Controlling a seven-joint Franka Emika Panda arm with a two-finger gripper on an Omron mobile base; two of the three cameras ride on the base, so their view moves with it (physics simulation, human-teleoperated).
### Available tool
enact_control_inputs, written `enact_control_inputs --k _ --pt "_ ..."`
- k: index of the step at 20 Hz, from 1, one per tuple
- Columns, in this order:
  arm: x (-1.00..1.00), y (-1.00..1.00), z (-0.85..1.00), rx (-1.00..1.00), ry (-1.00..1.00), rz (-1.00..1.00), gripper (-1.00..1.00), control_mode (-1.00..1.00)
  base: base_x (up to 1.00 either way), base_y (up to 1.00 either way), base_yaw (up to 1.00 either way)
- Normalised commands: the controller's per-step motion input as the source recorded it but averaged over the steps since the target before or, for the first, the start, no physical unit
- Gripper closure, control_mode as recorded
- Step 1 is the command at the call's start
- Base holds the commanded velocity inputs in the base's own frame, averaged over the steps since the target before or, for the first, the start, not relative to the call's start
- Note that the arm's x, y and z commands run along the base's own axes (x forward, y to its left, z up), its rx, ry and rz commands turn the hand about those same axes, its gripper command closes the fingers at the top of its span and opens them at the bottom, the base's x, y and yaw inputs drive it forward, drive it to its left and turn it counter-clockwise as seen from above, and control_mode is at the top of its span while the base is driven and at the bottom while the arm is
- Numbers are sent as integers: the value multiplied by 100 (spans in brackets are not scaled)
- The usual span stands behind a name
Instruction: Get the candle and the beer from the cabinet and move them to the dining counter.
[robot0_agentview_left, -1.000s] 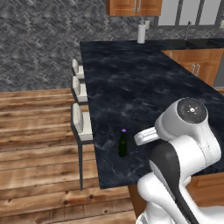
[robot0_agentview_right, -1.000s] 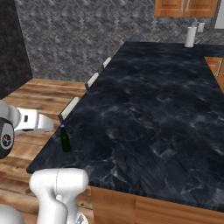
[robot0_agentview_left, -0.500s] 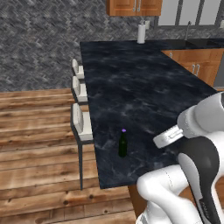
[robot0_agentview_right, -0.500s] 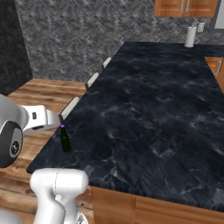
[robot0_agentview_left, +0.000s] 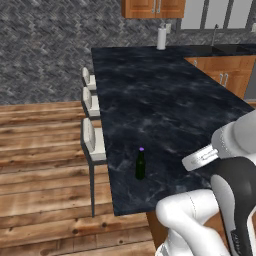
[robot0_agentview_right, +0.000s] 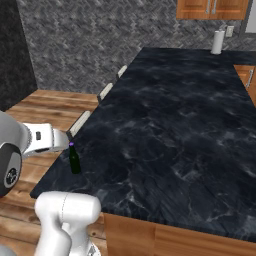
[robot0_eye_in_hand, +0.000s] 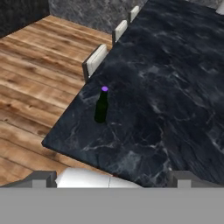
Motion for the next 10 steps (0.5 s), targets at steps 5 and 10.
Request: enact_control_inputs --k 5,10 --pt "0 0 0 0 0 0 -100 -100 0 0 0" --pt "0 0 0 0 0 0 -100 -100 0 0 0"
